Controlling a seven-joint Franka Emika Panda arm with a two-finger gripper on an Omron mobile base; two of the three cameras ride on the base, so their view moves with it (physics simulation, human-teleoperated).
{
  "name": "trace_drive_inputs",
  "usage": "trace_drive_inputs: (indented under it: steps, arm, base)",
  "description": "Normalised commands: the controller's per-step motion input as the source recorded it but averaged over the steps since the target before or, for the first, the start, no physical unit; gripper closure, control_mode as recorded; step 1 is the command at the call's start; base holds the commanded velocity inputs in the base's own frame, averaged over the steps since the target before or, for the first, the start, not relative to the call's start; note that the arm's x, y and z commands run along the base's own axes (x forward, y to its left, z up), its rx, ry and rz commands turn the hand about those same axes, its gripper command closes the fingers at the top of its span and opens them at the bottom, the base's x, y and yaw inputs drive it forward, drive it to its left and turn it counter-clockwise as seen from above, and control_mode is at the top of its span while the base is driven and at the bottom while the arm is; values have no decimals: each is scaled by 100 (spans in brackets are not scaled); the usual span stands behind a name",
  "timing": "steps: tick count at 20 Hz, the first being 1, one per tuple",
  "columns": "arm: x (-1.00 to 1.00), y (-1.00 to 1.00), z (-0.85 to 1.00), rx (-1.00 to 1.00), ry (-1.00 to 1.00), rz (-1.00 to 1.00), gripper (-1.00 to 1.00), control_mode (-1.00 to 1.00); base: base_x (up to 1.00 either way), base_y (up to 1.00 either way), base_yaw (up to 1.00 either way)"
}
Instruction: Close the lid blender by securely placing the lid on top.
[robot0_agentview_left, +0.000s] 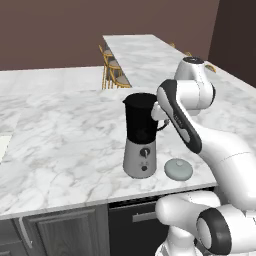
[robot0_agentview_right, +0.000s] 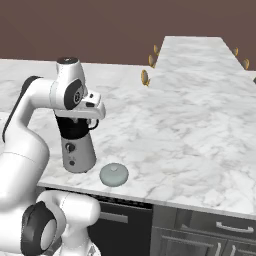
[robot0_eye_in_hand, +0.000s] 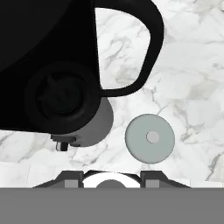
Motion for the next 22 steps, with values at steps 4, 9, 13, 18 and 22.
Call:
trace_drive_inputs:
  steps: [4,9,13,18,22]
  arm:
    - [-38,0,-4,0,-5,0,-100,-100]
    - [-96,-36,-45,5,-6,-10,-100,-100]
    - [-88,-41,-72,5,-1,-15,-100,-100]
    - [-7,-23,-81,1,3,-12,-100,-100]
    - [26,-21,-52,0,6,-4,-100,-100]
  base:
    - [0,0,0]
    - [0,0,0]
    - [0,0,0]
    - [0,0,0]
    - [0,0,0]
